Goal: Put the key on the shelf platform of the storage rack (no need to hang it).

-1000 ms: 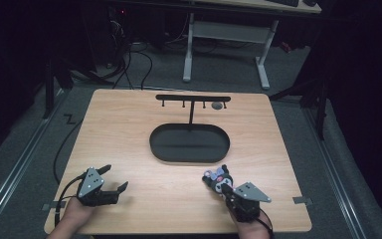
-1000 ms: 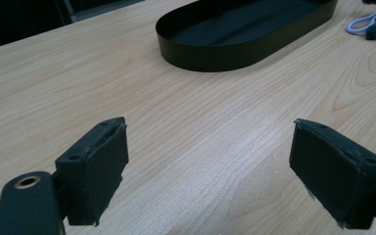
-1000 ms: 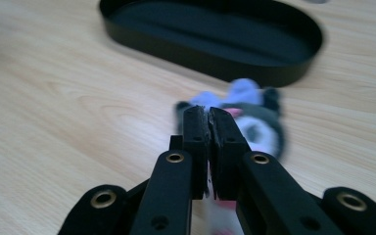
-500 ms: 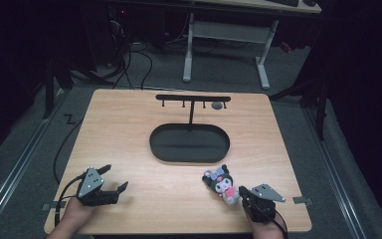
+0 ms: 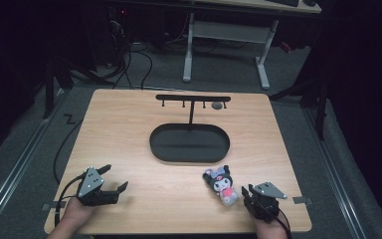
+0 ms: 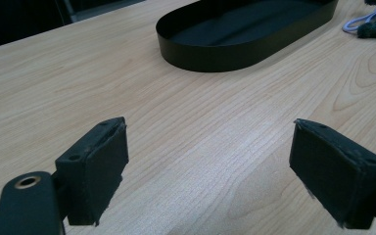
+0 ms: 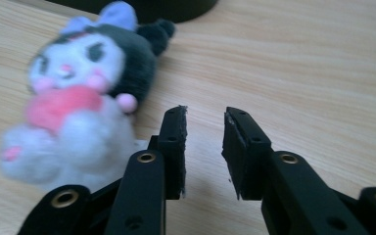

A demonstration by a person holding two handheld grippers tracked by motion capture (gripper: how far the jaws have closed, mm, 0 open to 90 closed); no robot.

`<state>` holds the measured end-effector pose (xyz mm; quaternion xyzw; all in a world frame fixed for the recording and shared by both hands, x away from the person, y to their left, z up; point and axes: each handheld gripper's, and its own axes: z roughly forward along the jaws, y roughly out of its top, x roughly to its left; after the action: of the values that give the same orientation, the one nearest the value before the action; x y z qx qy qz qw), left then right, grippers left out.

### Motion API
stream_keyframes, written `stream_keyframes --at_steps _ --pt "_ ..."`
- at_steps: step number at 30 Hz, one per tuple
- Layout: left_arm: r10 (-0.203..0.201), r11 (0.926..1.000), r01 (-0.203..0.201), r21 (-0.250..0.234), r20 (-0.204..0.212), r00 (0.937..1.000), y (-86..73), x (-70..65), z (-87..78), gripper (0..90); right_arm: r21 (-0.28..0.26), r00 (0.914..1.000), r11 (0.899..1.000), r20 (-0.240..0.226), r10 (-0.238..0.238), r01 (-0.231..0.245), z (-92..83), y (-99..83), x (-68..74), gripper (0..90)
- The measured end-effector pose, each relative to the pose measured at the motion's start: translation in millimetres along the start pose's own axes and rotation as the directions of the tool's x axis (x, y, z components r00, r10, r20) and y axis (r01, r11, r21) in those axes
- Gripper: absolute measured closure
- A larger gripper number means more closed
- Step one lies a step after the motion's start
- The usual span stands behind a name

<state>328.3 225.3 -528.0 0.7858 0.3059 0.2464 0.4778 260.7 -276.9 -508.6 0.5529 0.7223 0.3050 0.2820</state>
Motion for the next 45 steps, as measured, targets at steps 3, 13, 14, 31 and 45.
stream_keyframes --at_steps 3,13,14,31,45 --pt "0.000 1.0000 0.000 0.000 0.000 1.0000 0.0 0.1 -0.1 15.4 0.022 0.9996 0.999 0.007 0.029 -0.029 3.9 -0.4 -6.8 67.0" --pt "0.003 1.0000 -0.003 -0.007 -0.007 1.0000 -1.1 -0.7 -2.4 15.5 0.131 1.0000 0.991 -0.001 0.009 -0.009 12.3 11.9 -6.9 57.1" --pt "0.002 1.0000 -0.002 -0.005 -0.006 1.0000 -1.0 -0.6 -2.4 15.5 0.154 0.9997 0.988 0.009 -0.023 0.022 12.2 14.2 -3.9 54.7" --pt "0.003 1.0000 -0.003 -0.002 -0.011 0.9999 -0.6 -0.8 -1.4 15.5 0.412 0.9852 0.896 -0.038 -0.167 0.168 14.6 49.5 11.6 37.8" --pt "0.000 1.0000 0.000 -0.001 -0.007 1.0000 -0.6 -0.4 -1.4 15.5 0.521 0.9729 0.822 -0.094 -0.211 0.229 20.5 61.2 16.4 39.4"
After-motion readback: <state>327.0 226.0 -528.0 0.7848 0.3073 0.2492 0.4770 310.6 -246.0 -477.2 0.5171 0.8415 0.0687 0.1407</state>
